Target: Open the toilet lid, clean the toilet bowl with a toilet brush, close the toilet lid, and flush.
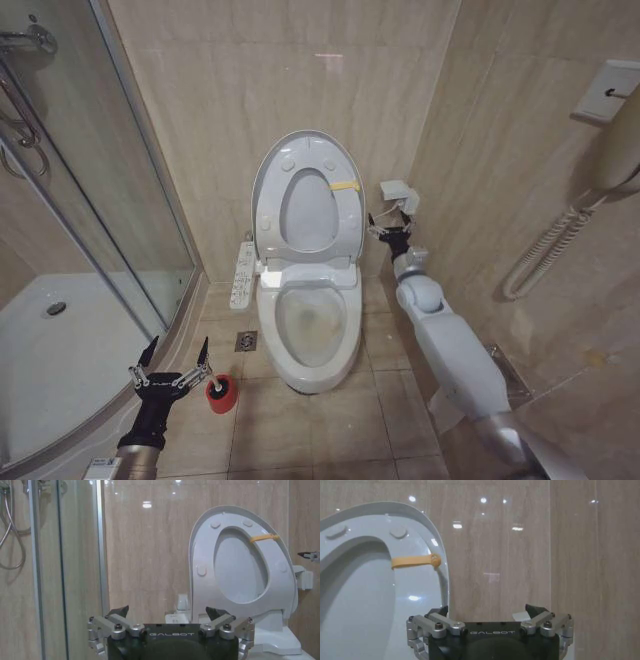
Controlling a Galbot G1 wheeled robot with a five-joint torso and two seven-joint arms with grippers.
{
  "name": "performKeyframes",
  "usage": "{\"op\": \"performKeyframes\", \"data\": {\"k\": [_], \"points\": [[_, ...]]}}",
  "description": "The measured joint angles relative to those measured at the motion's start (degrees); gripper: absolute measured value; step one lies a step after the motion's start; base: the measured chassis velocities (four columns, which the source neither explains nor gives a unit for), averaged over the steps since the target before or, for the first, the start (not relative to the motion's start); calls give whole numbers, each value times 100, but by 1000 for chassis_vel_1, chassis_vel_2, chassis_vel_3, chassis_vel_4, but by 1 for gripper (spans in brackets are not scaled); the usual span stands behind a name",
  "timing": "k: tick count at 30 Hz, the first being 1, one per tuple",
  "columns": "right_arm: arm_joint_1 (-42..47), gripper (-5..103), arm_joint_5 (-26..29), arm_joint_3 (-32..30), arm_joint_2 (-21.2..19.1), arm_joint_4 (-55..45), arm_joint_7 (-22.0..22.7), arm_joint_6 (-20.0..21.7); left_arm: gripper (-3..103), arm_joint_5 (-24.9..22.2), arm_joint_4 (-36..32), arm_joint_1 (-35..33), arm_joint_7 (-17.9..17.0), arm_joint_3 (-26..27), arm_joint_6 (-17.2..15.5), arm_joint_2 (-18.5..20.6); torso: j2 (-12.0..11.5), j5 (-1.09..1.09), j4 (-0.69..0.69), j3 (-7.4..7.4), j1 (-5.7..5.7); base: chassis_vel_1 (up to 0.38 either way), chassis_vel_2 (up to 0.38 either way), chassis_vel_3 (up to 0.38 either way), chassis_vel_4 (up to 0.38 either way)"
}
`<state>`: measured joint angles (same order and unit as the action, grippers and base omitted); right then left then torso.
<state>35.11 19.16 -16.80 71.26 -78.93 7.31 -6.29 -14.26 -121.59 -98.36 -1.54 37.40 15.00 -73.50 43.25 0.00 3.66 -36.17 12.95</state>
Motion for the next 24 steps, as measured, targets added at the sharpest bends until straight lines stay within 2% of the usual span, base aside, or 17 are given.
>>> {"op": "performKeyframes", "data": {"k": [11, 16, 24], "points": [[1189, 100, -103, -278, -145, -780, 162, -10, 100, 0, 0, -1, 1, -1, 0, 0, 0, 2, 1, 0, 0, 0, 0, 0, 0], [1916, 100, -92, -515, -118, -1244, 234, 14, 100, 0, 0, 0, 0, 0, 0, 0, 0, 1, 1, 0, 0, 0, 0, 0, 0], [2592, 100, -108, -884, -47, -1906, 289, 37, 100, 0, 0, 0, 0, 0, 0, 0, 0, 0, 1, 0, 0, 0, 0, 0, 0]]}}
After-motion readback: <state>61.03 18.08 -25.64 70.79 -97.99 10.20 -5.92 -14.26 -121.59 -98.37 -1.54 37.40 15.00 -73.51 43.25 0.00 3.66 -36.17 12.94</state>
